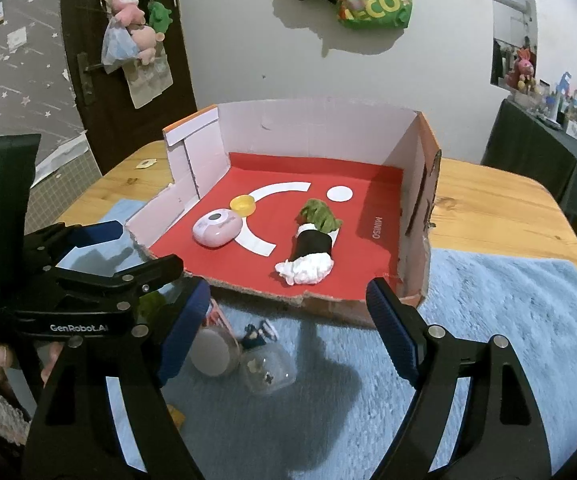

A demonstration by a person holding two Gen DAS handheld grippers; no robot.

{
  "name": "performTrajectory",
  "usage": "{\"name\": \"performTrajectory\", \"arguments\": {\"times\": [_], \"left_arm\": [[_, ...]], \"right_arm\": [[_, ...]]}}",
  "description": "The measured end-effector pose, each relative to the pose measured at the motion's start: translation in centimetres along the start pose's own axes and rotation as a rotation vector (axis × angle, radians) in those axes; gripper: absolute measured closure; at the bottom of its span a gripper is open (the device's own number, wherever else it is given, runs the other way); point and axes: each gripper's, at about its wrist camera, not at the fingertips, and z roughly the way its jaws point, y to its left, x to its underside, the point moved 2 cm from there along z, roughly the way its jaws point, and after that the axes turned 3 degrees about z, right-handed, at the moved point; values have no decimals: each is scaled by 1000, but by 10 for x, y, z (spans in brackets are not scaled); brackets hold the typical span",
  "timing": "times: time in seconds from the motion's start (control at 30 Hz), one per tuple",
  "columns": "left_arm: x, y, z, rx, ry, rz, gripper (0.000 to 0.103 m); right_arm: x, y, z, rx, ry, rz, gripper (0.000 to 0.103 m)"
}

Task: Organize objects
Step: 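Withdraw both open grippers from the box back toward the towel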

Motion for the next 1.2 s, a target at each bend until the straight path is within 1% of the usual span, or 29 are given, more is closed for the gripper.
{"name": "performTrajectory", "arguments": {"times": [0.1, 0.5, 0.87, 0.93, 1.0, 1.07, 1.13, 1.2], "left_arm": [[3, -1, -3, 3, -1, 0, 2], [19, -3, -15, 13, 6, -5, 2], [31, -5, -18, 19, 16, 3, 2], [33, -6, -18, 18, 14, 9, 4], [34, -6, -18, 19, 14, 14, 11], [35, -6, -16, 27, 21, 16, 13], [36, -6, -15, 38, 29, 15, 15], [38, -6, -14, 44, 34, 14, 21]], "right_arm": [[3, 3, -4, 0, -4, -7, 17], [19, 8, -16, -4, -2, -5, 17], [34, 9, -20, 10, 11, -13, 17], [36, 9, -20, 15, 15, -17, 17], [39, 9, -18, 12, 22, -21, 18], [42, 10, -17, 13, 28, -27, 19], [44, 11, -15, 11, 35, -33, 24], [46, 11, -13, 9, 43, -35, 33]]}}
